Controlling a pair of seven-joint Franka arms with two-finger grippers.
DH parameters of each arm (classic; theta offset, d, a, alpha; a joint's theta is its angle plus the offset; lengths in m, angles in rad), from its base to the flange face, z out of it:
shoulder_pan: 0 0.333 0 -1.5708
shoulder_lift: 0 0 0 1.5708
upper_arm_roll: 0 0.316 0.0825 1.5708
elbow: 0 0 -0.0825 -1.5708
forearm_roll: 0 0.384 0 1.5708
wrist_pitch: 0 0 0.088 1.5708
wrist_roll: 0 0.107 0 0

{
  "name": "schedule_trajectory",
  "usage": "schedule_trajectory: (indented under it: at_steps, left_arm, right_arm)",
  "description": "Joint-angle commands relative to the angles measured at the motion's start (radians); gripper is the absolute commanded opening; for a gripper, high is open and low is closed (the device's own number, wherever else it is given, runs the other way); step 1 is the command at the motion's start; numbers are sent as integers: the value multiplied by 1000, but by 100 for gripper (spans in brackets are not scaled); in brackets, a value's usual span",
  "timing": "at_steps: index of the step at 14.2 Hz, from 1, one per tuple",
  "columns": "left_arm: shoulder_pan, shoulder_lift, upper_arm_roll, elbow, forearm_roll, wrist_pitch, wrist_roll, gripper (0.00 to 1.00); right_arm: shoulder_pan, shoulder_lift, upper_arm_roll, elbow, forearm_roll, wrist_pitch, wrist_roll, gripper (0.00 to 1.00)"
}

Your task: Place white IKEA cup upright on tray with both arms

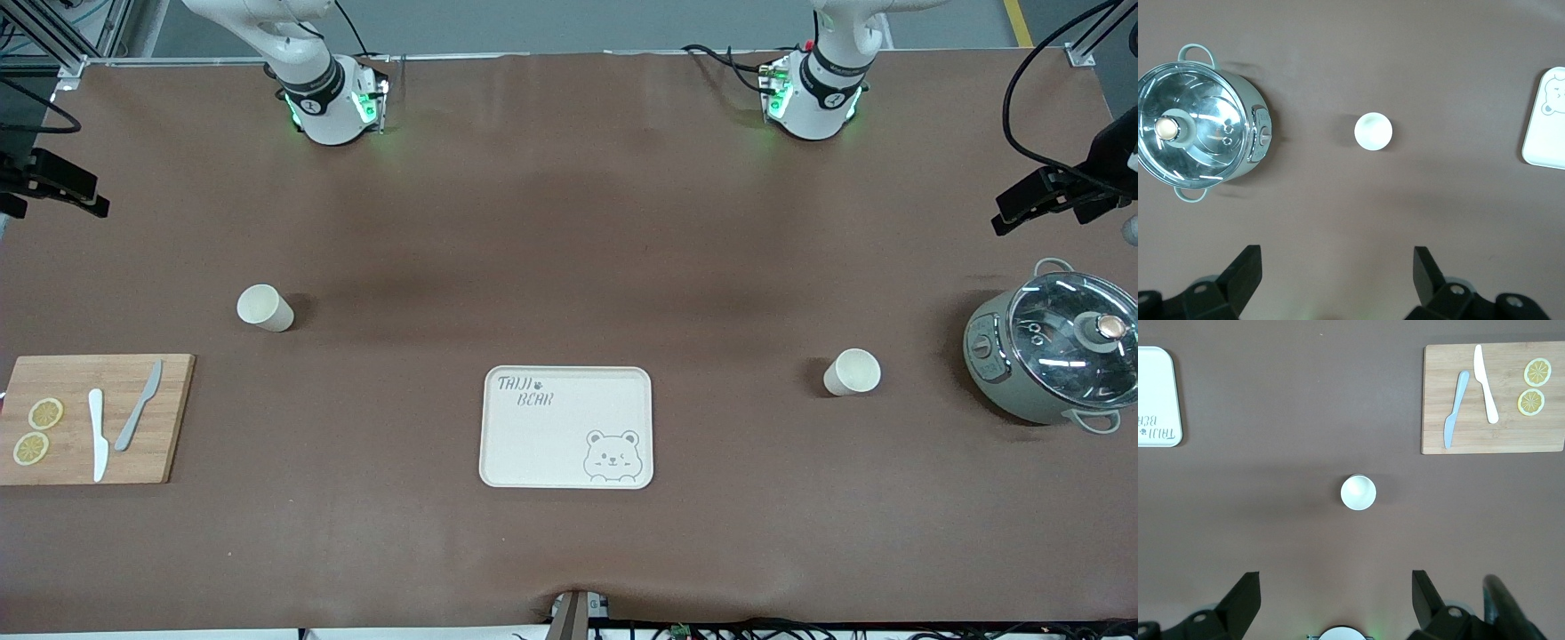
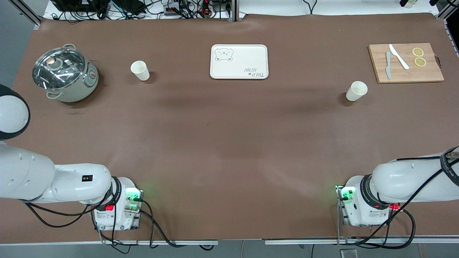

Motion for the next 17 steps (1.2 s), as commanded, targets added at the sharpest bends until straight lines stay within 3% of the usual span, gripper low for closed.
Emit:
schedule_trajectory:
  at_steps: [1, 9, 17]
  left_arm:
    - [7, 0, -1, 14, -12, -19, 16, 100]
    - [24, 9, 0, 15, -10, -15, 19, 100]
    - [39, 140, -3, 1, -10, 80, 21, 100]
  right_arm:
    - [-14, -22, 4, -17, 15, -1, -3, 100]
    - [-15, -20, 4, -17, 15, -3, -3, 100]
    - [-17, 4, 4, 6, 3, 2, -3, 100]
